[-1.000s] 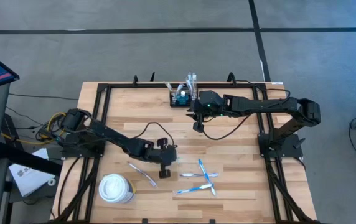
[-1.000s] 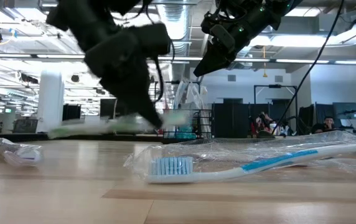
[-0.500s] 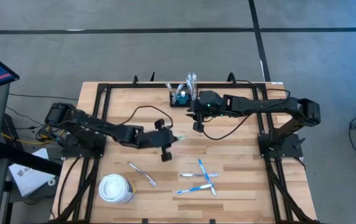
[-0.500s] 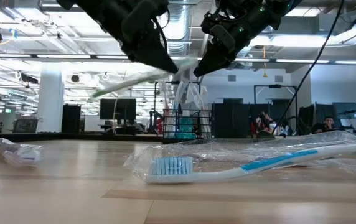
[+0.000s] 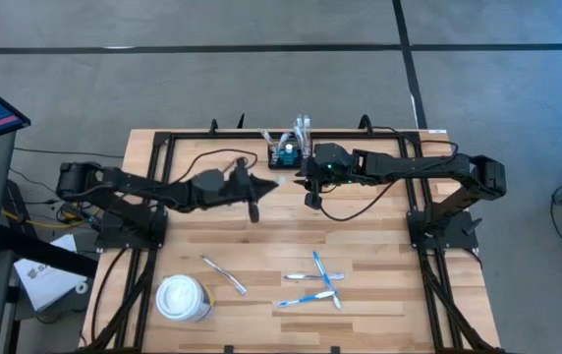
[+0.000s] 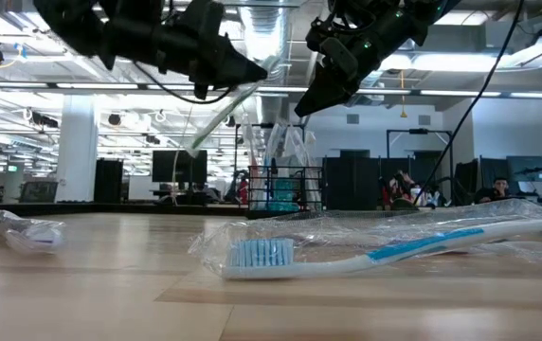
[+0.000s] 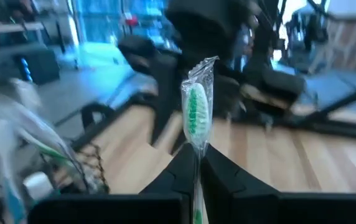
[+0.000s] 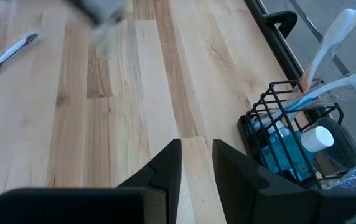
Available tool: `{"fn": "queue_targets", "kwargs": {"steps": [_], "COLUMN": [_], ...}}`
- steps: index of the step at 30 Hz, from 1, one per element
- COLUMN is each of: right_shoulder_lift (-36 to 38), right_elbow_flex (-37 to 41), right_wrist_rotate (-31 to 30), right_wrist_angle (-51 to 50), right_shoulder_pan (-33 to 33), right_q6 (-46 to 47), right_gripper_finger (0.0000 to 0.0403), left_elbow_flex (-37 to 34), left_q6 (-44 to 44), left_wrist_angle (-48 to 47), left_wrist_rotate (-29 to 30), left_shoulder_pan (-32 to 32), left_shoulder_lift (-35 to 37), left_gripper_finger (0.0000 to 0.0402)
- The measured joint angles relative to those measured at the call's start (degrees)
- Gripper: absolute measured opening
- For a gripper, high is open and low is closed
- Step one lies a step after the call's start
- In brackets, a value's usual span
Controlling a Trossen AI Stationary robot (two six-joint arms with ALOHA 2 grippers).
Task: Pick & Place toothbrushing station
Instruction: Put the green toothbrush into the mesh organizer
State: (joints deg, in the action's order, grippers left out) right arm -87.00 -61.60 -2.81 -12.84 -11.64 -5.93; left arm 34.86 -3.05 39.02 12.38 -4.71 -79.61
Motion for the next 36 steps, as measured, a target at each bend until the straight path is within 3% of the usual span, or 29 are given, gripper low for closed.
{"fn": "queue_targets", "kwargs": {"steps": [8,18,27,36], "right_shoulder_lift": [0.00,0.00,0.00,0.00], "right_elbow_flex": [0.00,0.00,0.00,0.00], "right_wrist_rotate": [0.00,0.00,0.00,0.00], "right_wrist_angle": [0.04,0.04,0.02,0.00], "right_shoulder_pan": [0.00,0.00,0.00,0.00], "right_q6": [-0.02,1.35,1.48,1.46], "right_gripper_finger": [0.0082,0.0082,0.0082,0.0082], "left_elbow_flex": [-4.25,-4.42,-4.31,-2.74], "left_q6": [0.04,2.31,1.53,-1.02], "left_wrist_angle": [14.43,21.07,39.84,50.00], "left_wrist_rotate": [-6.07,-9.48,-11.41,-11.34], "left_shoulder_pan": [-6.95,-14.34,-19.51,-24.81], "left_shoulder_lift": [-0.02,-0.44,-12.77,-20.42], "left_gripper_finger": [0.0006,0.0005,0.0005,0.0005]}}
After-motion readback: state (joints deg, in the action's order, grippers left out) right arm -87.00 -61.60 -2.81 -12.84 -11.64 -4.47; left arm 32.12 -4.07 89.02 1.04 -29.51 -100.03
